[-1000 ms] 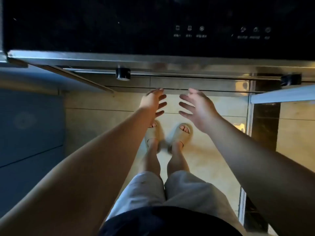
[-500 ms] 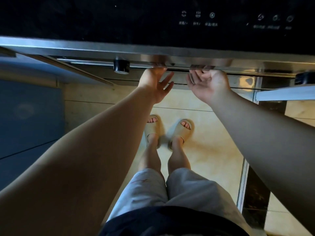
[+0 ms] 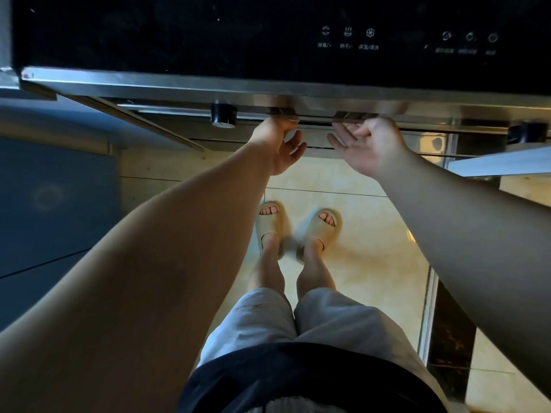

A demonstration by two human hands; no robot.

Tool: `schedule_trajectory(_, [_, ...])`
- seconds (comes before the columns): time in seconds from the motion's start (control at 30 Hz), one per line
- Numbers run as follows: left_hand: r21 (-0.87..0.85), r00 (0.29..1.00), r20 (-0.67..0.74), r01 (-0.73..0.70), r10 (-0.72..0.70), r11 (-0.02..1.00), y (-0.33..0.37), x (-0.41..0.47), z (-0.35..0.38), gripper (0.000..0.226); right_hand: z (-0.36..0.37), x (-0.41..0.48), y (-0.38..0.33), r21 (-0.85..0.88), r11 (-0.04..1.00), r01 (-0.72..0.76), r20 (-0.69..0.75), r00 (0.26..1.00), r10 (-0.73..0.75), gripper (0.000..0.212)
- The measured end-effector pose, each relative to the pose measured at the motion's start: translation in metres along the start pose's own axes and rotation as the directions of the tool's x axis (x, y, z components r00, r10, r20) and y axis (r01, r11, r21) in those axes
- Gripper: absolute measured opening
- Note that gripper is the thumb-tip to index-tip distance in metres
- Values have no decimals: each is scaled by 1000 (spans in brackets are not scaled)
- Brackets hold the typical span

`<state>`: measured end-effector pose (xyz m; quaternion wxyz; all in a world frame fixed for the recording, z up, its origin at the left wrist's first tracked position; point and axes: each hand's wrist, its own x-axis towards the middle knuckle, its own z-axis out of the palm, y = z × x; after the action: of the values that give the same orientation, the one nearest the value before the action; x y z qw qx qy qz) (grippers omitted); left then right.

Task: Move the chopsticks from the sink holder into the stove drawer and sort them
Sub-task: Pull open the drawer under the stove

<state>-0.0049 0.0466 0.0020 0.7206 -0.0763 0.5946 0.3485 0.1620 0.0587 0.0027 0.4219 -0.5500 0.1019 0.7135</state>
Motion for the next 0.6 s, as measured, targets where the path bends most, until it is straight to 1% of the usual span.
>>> schedule_trajectory(0.1, [18, 1000, -13, 14, -13, 1000, 0, -3, -1, 33, 0, -3, -1, -6, 1000, -12, -33, 999, 11, 43])
schedule_trajectory(0.17, [31, 999, -37, 27, -26, 999, -4, -5, -3, 22, -3, -7, 3, -42, 999, -20, -47, 999, 18, 50])
schedule_trajectory(0.2, [38, 998, -52, 33, -31, 999, -8, -6, -4, 17, -7, -9, 6, -54, 998, -27, -49, 999, 24, 50])
schedule_trajectory(0.23, [44, 997, -67, 36, -33, 998, -13, -7, -7, 14, -11, -12, 10, -59, 998, -34, -51, 998, 31, 46])
schedule_trajectory(0.3, [48, 995, -89, 41, -36, 998, -25, -11, -13, 15, -20, -18, 19, -54, 997, -51, -62, 997, 48, 37])
schedule_trajectory(0.33, [47, 994, -97, 46, -41, 998, -31, -13, -16, 16, -25, -20, 24, -52, 997, -55, -67, 996, 51, 36])
schedule_trajectory(0.5, [64, 989, -123, 92, -84, 994, -59, -22, -40, 19, -48, -40, 47, -65, 995, -82, -103, 992, 75, 54])
schedule_trajectory(0.6, [86, 984, -136, 123, -111, 989, -76, -34, -53, 21, -62, -53, 59, -68, 991, -117, -133, 985, 107, 54])
